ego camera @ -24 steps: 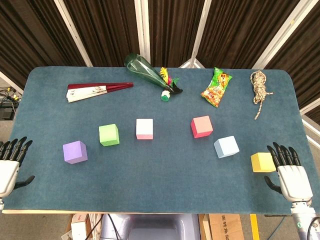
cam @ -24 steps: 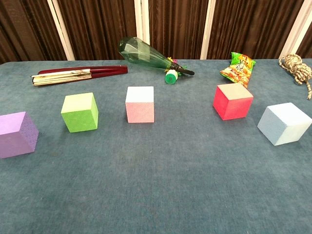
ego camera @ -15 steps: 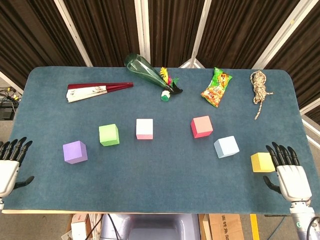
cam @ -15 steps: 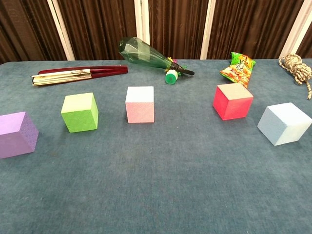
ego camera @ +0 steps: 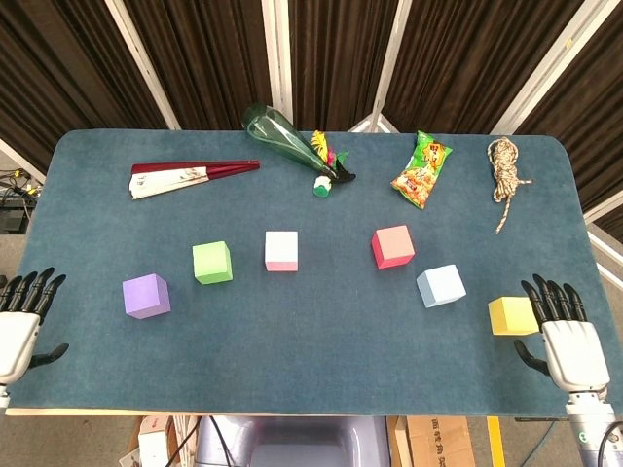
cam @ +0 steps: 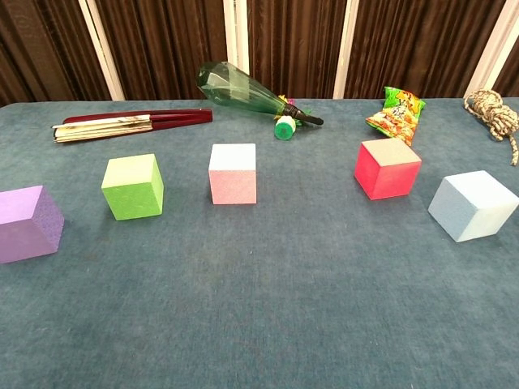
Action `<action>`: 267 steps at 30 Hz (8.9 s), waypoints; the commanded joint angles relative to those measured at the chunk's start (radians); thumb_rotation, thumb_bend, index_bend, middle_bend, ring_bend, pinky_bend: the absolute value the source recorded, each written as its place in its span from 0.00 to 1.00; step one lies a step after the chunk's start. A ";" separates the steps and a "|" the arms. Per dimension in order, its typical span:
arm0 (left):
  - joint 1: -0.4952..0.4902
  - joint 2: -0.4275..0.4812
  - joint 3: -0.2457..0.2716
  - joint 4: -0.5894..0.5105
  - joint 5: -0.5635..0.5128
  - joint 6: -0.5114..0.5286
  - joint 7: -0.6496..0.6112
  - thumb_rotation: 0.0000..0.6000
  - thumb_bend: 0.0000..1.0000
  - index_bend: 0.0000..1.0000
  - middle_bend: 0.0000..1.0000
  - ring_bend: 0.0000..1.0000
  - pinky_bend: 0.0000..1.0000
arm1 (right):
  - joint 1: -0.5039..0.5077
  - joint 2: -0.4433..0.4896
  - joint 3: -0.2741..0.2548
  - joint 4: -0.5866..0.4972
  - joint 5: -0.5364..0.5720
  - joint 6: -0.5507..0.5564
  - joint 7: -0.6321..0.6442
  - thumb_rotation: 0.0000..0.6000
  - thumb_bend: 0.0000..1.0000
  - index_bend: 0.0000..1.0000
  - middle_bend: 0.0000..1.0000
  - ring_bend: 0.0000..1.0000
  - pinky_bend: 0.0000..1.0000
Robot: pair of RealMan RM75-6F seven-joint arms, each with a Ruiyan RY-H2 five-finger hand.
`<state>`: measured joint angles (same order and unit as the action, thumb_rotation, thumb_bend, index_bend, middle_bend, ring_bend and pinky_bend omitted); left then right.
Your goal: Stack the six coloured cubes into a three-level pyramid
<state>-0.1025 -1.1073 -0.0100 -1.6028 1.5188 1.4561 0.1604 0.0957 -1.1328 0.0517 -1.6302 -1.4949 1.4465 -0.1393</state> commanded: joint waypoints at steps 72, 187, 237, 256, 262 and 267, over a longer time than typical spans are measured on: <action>-0.824 -0.462 -0.284 0.042 -1.201 -0.323 0.772 1.00 0.13 0.00 0.30 0.04 0.08 | 0.047 0.046 0.030 -0.070 0.169 -0.166 0.146 1.00 0.32 0.00 0.00 0.00 0.00; -1.040 -0.527 -0.207 0.283 -1.185 -0.585 0.598 1.00 0.30 0.05 0.41 0.08 0.10 | 0.062 0.032 0.044 -0.084 0.243 -0.188 0.115 1.00 0.32 0.00 0.00 0.00 0.00; -1.027 -0.460 -0.151 0.274 -1.225 -0.532 0.634 1.00 0.15 0.00 0.02 0.00 0.02 | 0.065 0.027 0.045 -0.083 0.238 -0.189 0.124 1.00 0.32 0.00 0.00 0.00 0.00; -1.066 -0.638 -0.178 0.460 -1.160 -0.530 0.671 1.00 0.31 0.00 0.02 0.00 0.02 | 0.070 0.034 0.049 -0.088 0.257 -0.206 0.134 1.00 0.32 0.00 0.00 0.00 0.00; -1.068 -0.663 -0.190 0.489 -1.144 -0.533 0.681 1.00 0.31 0.00 0.02 0.00 0.02 | 0.071 0.036 0.049 -0.088 0.259 -0.210 0.138 1.00 0.32 0.00 0.00 0.00 0.00; -1.068 -0.679 -0.200 0.509 -1.131 -0.535 0.684 1.00 0.31 0.00 0.02 0.00 0.02 | 0.071 0.036 0.049 -0.089 0.260 -0.211 0.138 1.00 0.32 0.00 0.00 0.00 0.00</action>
<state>-1.1705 -1.7842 -0.2076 -1.0957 0.3853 0.9213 0.8449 0.1667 -1.0965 0.1007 -1.7190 -1.2345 1.2356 -0.0017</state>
